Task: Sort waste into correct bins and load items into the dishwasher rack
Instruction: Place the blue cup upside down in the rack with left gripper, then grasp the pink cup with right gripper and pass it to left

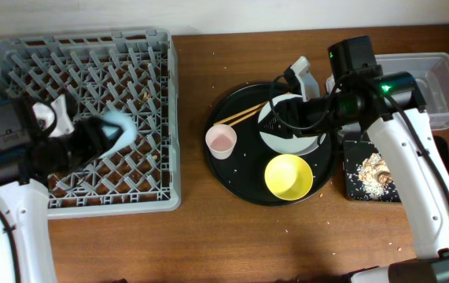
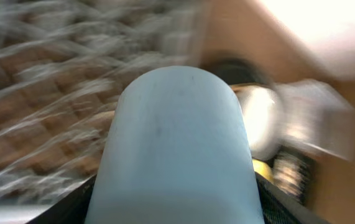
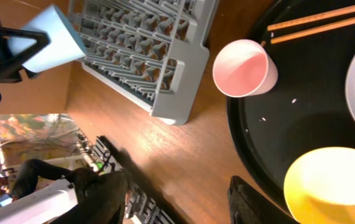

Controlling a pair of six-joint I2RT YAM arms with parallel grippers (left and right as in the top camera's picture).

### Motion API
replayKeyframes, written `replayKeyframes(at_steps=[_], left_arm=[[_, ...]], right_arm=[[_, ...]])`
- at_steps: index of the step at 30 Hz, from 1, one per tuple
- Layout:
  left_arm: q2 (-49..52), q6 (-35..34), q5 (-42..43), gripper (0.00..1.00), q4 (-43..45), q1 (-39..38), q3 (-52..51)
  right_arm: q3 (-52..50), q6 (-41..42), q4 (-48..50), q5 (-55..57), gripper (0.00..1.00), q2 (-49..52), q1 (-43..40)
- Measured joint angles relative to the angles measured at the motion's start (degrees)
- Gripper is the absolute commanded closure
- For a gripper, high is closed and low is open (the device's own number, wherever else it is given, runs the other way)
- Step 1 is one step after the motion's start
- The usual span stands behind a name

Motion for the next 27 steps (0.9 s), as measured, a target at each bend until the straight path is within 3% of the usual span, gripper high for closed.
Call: replayKeyframes(at_steps=[5,10,11,12,13,15,18,22,27], left_arm=[[0.5,-0.4,-29.3,0.49,-3.7,6.6,0.0],[10.8,-0.5,-35.5,0.48,0.3,7.2,0.0],[13.5,-0.6,-35.7,0.48,1.7,7.2,0.0],[16.6,-0.6,-35.7,0.4,3.2,7.2,0.0],[18.9,-0.6,-35.7,0.23,4.1,7.2,0.0],[20.1,-0.7,-34.3,0.01,5.0,7.2,0.0],[20.2,-1.1,-32.0,0.01,2.7,7.2,0.5],[20.3,-0.7,-27.9,0.03,-10.6,7.2,11.6],[20.1,10.1,-7.7,0.03,-22.7,7.3,28.2]], right_arm=[[0.0,-0.1,-0.1,2.1,0.45,-0.1,0.2],[0.0,-0.2,-0.1,2.3,0.45,-0.1,0.2],[0.0,-0.2,-0.3,2.4,0.45,-0.1,0.2],[0.0,-0.1,-0.4,2.4,0.45,-0.1,0.2],[0.0,-0.2,-0.5,2.4,0.44,-0.1,0.2],[0.0,-0.2,-0.5,2.8,0.44,-0.1,0.2],[-0.2,-0.2,-0.5,8.0,0.44,-0.1,2.2],[-1.1,1.8,1.8,20.3,0.46,2.7,11.0],[-1.6,6.1,13.9,27.5,0.46,14.7,16.0]])
